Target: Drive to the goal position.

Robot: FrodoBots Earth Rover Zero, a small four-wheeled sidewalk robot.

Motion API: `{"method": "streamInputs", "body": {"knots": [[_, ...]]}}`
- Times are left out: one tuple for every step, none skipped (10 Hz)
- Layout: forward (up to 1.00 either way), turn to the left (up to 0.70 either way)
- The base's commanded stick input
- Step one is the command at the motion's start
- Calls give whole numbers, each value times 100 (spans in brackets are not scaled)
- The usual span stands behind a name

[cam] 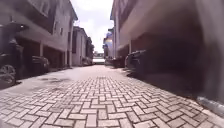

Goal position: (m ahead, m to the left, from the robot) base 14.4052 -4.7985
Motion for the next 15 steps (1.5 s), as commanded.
{"method": "streamInputs", "body": {"knots": [[50,0],[50,0],[50,0],[50,10],[50,41],[50,48],[50,39],[50,5],[50,0],[50,0],[50,0],[50,0],[50,0],[50,0],[50,0]]}}
